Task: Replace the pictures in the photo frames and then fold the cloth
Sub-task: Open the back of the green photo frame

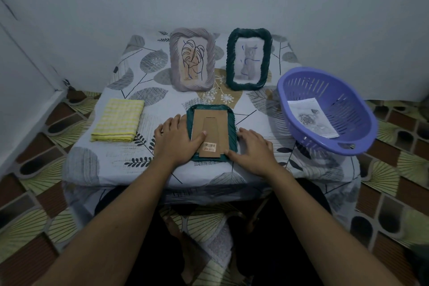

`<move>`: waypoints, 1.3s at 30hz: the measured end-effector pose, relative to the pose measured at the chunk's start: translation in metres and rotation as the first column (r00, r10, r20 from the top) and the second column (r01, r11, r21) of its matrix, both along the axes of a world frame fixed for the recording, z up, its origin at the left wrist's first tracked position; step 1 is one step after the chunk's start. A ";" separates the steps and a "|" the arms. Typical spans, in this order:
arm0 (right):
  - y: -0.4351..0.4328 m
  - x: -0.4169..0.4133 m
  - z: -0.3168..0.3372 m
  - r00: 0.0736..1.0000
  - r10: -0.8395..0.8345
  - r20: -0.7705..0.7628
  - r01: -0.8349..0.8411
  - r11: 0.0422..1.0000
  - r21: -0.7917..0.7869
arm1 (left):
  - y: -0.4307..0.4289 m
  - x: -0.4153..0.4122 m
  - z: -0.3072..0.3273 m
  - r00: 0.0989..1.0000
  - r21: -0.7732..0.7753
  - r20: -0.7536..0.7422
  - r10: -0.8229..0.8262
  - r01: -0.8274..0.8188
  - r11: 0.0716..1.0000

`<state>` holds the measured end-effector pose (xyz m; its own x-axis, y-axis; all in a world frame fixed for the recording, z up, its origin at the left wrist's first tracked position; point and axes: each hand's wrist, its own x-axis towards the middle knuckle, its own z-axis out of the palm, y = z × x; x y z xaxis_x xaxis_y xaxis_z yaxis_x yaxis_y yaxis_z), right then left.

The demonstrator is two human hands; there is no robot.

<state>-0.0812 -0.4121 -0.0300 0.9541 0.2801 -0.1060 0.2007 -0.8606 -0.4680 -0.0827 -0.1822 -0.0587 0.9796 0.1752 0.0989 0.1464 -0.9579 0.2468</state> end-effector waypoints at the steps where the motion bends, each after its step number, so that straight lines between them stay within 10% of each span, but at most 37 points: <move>1: 0.000 0.000 0.001 1.000 -0.001 -0.002 0.001 1.000 0.002 | 0.000 0.000 0.000 1.000 -0.002 -0.004 0.000 0.000 1.000; 39: 0.024 0.000 0.013 0.984 -0.139 -0.110 0.155 0.977 0.147 | -0.003 -0.011 0.009 0.989 -0.197 0.133 0.070 -0.043 0.979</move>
<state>-0.0808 -0.3886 -0.0169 0.9730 0.1577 -0.1682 0.0232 -0.7928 -0.6091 -0.0934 -0.1854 -0.0497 0.9468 0.2588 0.1914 0.1502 -0.8812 0.4482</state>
